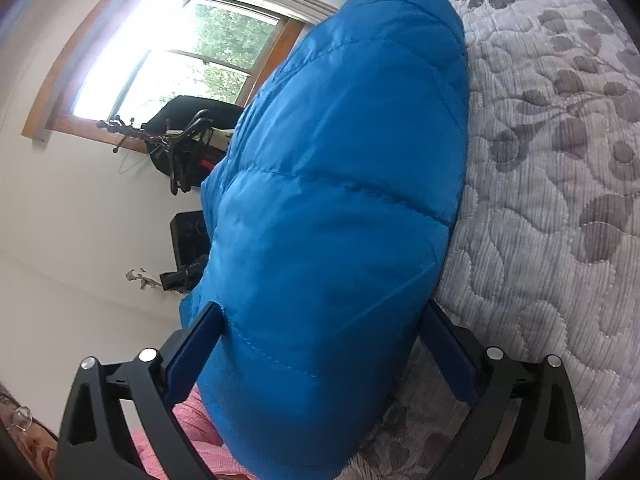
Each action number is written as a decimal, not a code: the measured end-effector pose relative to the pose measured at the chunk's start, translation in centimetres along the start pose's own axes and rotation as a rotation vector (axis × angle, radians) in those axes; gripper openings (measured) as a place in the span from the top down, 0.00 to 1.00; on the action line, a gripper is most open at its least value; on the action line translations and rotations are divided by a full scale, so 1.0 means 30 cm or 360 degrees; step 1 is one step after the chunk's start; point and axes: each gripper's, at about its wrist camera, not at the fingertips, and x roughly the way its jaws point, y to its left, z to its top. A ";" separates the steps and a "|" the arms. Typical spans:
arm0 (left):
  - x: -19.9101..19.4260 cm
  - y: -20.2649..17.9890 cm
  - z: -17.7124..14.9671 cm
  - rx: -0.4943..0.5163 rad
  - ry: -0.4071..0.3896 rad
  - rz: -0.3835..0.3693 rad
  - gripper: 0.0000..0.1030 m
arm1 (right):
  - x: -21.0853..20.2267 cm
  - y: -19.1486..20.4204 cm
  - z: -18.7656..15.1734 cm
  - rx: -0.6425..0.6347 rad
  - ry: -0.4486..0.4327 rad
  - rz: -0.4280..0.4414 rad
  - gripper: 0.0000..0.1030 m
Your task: Fold large clothes
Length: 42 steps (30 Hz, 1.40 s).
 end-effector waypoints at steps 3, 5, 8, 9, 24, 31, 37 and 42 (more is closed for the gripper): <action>0.039 0.007 0.021 -0.0011 0.0021 -0.0032 0.03 | 0.019 0.008 -0.001 -0.0022 0.0012 -0.0012 0.03; 0.072 0.004 0.034 -0.0005 0.0027 -0.0048 0.03 | 0.029 0.013 0.002 -0.0032 0.0016 -0.0017 0.03; 0.110 -0.010 0.041 0.0008 0.0015 -0.0036 0.03 | 0.047 0.022 0.007 -0.0055 0.0023 -0.0038 0.03; 0.120 -0.015 0.040 0.0015 0.0012 -0.0031 0.03 | 0.053 0.025 0.007 -0.0063 0.0023 -0.0050 0.03; 0.258 -0.143 0.031 0.0027 -0.0081 -0.0134 0.20 | -0.076 0.171 -0.025 -0.0280 -0.0091 -0.0150 0.38; 0.475 -0.314 0.148 0.0146 -0.0067 -0.0205 0.25 | -0.338 0.189 -0.015 -0.0330 -0.0236 -0.0286 0.39; 0.690 -0.379 0.254 0.0215 -0.0022 -0.0167 0.25 | -0.518 0.097 0.044 -0.0261 -0.0282 -0.0384 0.39; 0.829 -0.334 0.280 0.0205 0.0025 -0.0065 0.25 | -0.557 -0.080 0.104 -0.0112 -0.0249 -0.0389 0.38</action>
